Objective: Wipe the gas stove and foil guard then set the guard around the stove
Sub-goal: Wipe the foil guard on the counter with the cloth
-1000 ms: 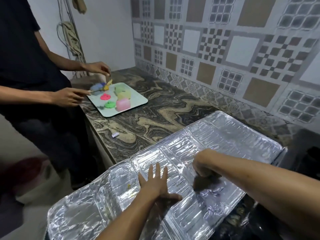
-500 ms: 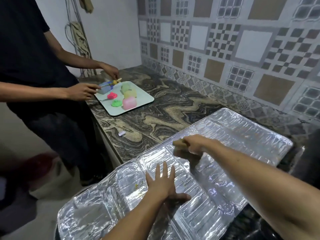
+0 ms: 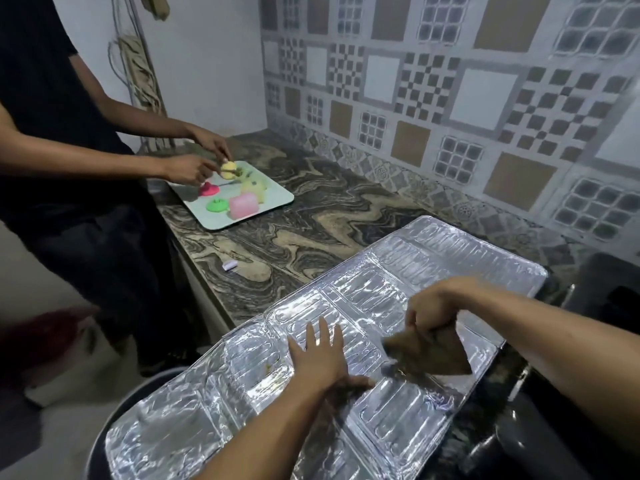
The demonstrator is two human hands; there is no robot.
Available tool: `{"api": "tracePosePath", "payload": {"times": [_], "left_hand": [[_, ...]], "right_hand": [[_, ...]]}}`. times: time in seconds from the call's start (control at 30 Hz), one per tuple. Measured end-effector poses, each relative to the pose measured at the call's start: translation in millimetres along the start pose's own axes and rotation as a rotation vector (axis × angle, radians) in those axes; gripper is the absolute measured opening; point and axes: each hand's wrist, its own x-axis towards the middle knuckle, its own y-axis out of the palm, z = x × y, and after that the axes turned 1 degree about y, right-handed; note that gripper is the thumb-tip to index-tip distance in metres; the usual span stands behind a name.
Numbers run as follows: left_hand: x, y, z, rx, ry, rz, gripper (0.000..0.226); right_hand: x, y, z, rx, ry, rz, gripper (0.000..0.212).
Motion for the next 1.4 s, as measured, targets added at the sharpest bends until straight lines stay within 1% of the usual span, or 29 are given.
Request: {"api": "tracePosePath", "payload": {"times": [0.1,0.17,0.2,0.27,0.3,0.33,0.37,0.43,0.47,0.5,0.6,0.63,0.67,0.73,0.8,0.87,0.9,1.03,1.13,1.2,1.23,1.27,1.33,1.4], "left_hand": [[2.5,1.2,-2.8,0.011,0.003,0.002,0.124],[3.9,2.5,-4.2,0.023,0.012,-0.001,0.123],[4.5,3.3,-4.7,0.025,0.019,-0.004,0.123],[7.7,4.3,-4.9,0.026,0.029,-0.014,0.123],[9.5,4.7,-5.3,0.028,0.032,-0.013,0.123],[11.5,4.5,-6.0,0.029,0.032,-0.010,0.124],[13.2,4.0,-7.1,0.028,0.033,-0.005,0.124],[14.9,2.9,-9.2,0.015,0.031,0.006,0.123],[15.7,1.5,-9.8,0.009,0.031,0.007,0.123],[16.6,0.5,-10.1,0.006,0.032,0.009,0.123],[18.5,-0.4,-10.2,0.002,0.032,0.016,0.124],[18.1,-0.3,-9.6,0.002,0.034,0.022,0.125],[18.3,-0.1,-9.5,0.000,0.040,0.024,0.125],[18.6,-1.0,-6.4,-0.025,0.077,0.000,0.124],[16.7,-7.2,1.9,-0.104,0.116,-0.083,0.124],[11.9,-15.2,18.0,-0.152,0.106,-0.155,0.126],[8.8,-18.5,27.9,-0.137,0.084,-0.162,0.126],[-8.5,-17.1,67.8,0.086,0.010,-0.069,0.123],[-14.3,-11.9,79.5,0.083,0.020,-0.013,0.120],[-14.1,-11.3,78.9,0.065,0.026,0.003,0.121],[-13.4,-12.3,76.4,0.062,0.028,0.008,0.122],[-12.9,-13.4,75.5,0.060,0.027,0.012,0.121],[-12.9,-15.1,74.1,0.061,0.021,0.023,0.121],[-11.6,-13.4,73.2,0.064,0.013,0.047,0.121]], "right_hand": [[0.5,-12.9,-15.8,0.244,-0.077,-0.274,0.019],[4.6,-20.9,-18.8,0.402,-0.084,-0.424,0.014],[9.6,-25.0,-19.0,0.400,-0.073,-0.506,0.013],[22.4,-29.0,-12.4,0.307,-0.033,-0.652,0.013],[29.6,-27.7,-5.8,0.281,-0.034,-0.688,0.012],[36.2,-24.3,1.8,0.274,-0.059,-0.681,0.014],[41.9,-19.4,10.0,0.244,-0.080,-0.619,0.020],[43.2,-10.0,28.0,0.127,-0.105,-0.413,0.045],[42.0,-7.8,34.0,0.050,-0.102,-0.336,0.055],[34.7,-7.8,39.1,-0.025,-0.100,-0.273,0.058],[16.5,-10.8,36.2,-0.116,-0.063,-0.023,0.055],[10.1,-9.3,34.1,-0.144,-0.029,0.041,0.055],[4.2,-6.5,32.5,-0.172,-0.001,0.070,0.056],[-1.0,-1.8,28.8,-0.237,0.017,0.064,0.058],[-2.6,0.8,26.8,-0.246,0.030,0.046,0.060],[-2.6,3.6,24.4,-0.232,0.032,0.032,0.061],[-2.4,5.1,22.4,-0.242,0.037,0.016,0.061],[-1.6,9.7,20.3,-0.206,0.052,-0.011,0.060],[0.9,4.8,19.6,-0.180,0.038,0.051,0.058],[1.4,-11.5,13.3,-0.077,0.033,0.053,0.055],[0.4,-21.8,10.5,0.024,0.028,-0.002,0.053],[2.2,-31.1,10.7,0.114,0.015,-0.100,0.050],[14.2,-38.1,20.4,0.180,-0.020,-0.339,0.044],[38.6,-24.9,42.6,0.250,-0.044,-0.486,0.038]]}}
